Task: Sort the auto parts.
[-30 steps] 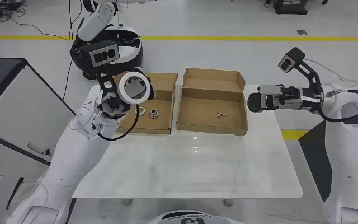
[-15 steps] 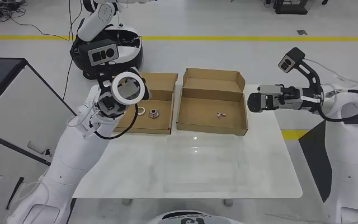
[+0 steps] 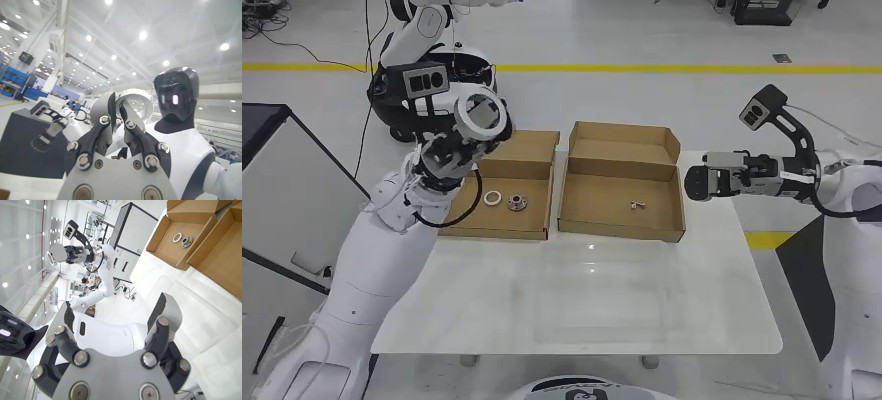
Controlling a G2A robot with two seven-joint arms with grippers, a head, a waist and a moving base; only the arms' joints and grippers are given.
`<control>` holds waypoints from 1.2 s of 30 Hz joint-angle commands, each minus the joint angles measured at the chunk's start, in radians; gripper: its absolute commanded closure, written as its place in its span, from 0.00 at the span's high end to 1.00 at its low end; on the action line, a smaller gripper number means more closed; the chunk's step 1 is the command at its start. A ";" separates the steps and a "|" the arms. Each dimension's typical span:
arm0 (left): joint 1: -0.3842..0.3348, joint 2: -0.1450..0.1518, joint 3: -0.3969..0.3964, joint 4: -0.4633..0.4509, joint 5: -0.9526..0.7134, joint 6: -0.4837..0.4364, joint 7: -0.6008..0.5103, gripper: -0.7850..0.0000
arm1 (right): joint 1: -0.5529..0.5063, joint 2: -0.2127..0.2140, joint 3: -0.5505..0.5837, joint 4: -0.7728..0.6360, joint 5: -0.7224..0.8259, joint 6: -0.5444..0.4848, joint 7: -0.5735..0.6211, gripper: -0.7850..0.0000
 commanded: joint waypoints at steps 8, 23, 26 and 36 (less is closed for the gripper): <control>0.008 0.006 -0.028 0.062 0.450 0.184 0.092 0.00 | 0.000 0.000 0.000 0.000 0.000 0.000 0.000 1.00; 0.065 0.024 -0.066 0.080 0.815 0.357 0.078 0.00 | 0.000 0.000 0.000 0.000 0.000 0.000 0.000 1.00; 0.064 0.031 -0.072 0.081 0.952 0.403 0.066 0.00 | 0.000 0.000 0.000 0.000 0.000 0.000 0.000 1.00; 0.072 0.034 -0.082 0.067 0.996 0.444 0.070 0.00 | 0.000 0.000 0.000 0.000 0.000 0.000 0.000 1.00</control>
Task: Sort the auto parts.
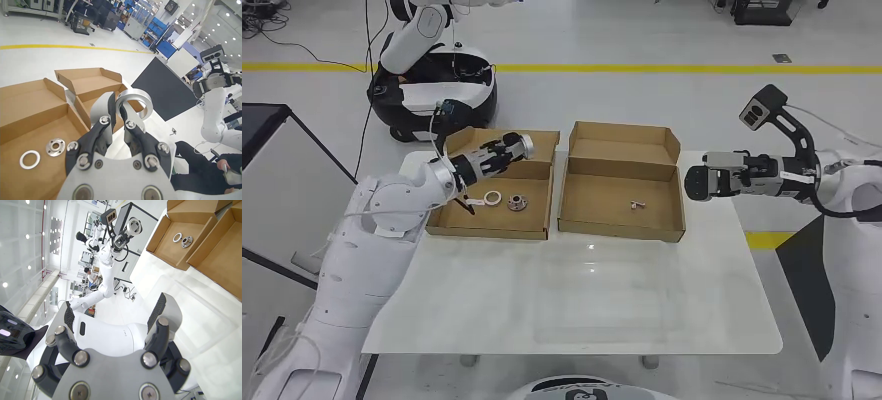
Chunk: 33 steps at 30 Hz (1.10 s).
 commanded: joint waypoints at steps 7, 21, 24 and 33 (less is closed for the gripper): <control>-0.009 0.004 -0.007 -0.002 0.103 0.108 -0.015 0.00 | 0.000 0.000 0.000 0.000 0.000 0.000 0.000 1.00; -0.131 0.005 0.090 0.095 0.448 0.388 -0.284 0.00 | 0.000 0.000 0.000 0.000 0.000 0.000 0.000 1.00; -0.146 0.004 0.115 0.086 0.533 0.386 -0.259 0.00 | 0.000 0.000 0.000 0.000 0.000 0.000 0.000 1.00; -0.145 0.001 0.124 0.142 0.577 0.441 -0.253 0.00 | 0.000 0.000 0.000 0.000 0.000 0.000 0.000 1.00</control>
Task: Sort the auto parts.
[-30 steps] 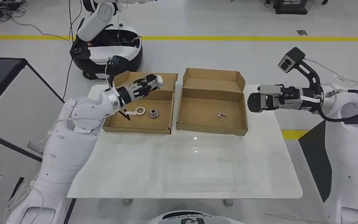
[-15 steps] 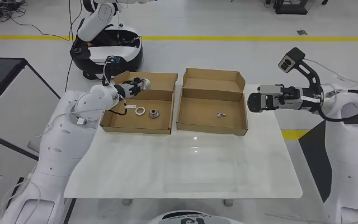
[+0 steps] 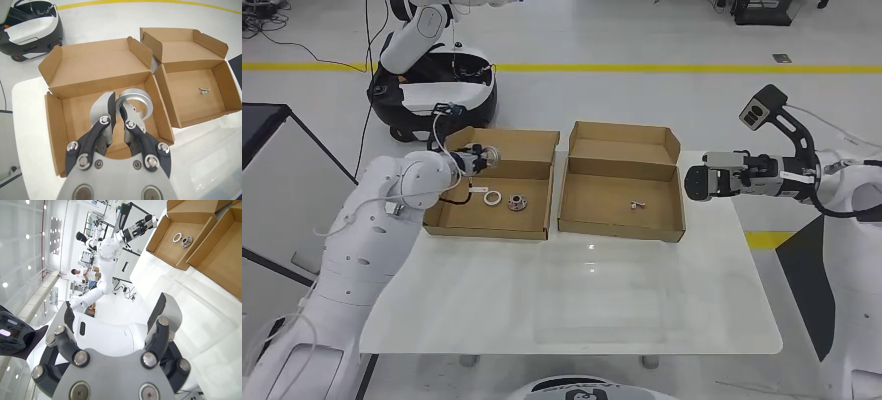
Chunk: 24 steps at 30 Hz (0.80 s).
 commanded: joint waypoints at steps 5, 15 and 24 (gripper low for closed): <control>-0.077 -0.016 0.057 0.124 0.074 0.106 -0.108 0.00 | 0.000 0.000 0.000 0.000 0.000 0.000 0.000 1.00; -0.182 -0.061 0.215 0.305 0.228 0.170 -0.238 0.00 | 0.000 0.000 0.000 0.000 0.000 0.000 0.000 1.00; -0.235 -0.103 0.287 0.451 0.271 0.184 -0.228 0.00 | 0.000 0.000 0.000 0.000 0.000 0.000 0.000 1.00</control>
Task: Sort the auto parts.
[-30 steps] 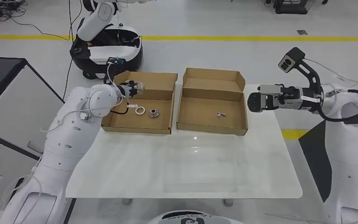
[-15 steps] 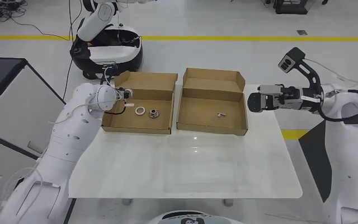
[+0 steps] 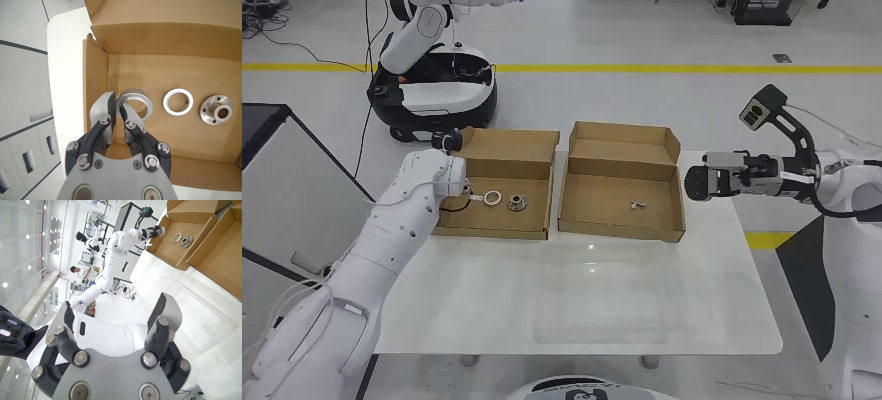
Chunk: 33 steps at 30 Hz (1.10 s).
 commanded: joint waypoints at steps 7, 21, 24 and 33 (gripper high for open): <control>-0.022 -0.031 0.027 0.107 -0.003 -0.002 0.031 0.00 | 0.000 0.000 0.000 0.000 0.000 0.000 0.000 1.00; -0.054 -0.076 0.056 0.229 -0.009 -0.022 0.035 0.16 | 0.000 0.000 0.000 0.000 0.000 0.000 0.000 1.00; -0.058 -0.083 0.056 0.244 -0.013 -0.026 0.040 0.31 | 0.000 0.000 0.000 0.000 0.000 0.000 0.000 1.00; -0.071 -0.099 0.050 0.264 -0.004 -0.027 0.046 0.54 | 0.000 0.000 0.000 0.000 0.000 0.000 0.000 1.00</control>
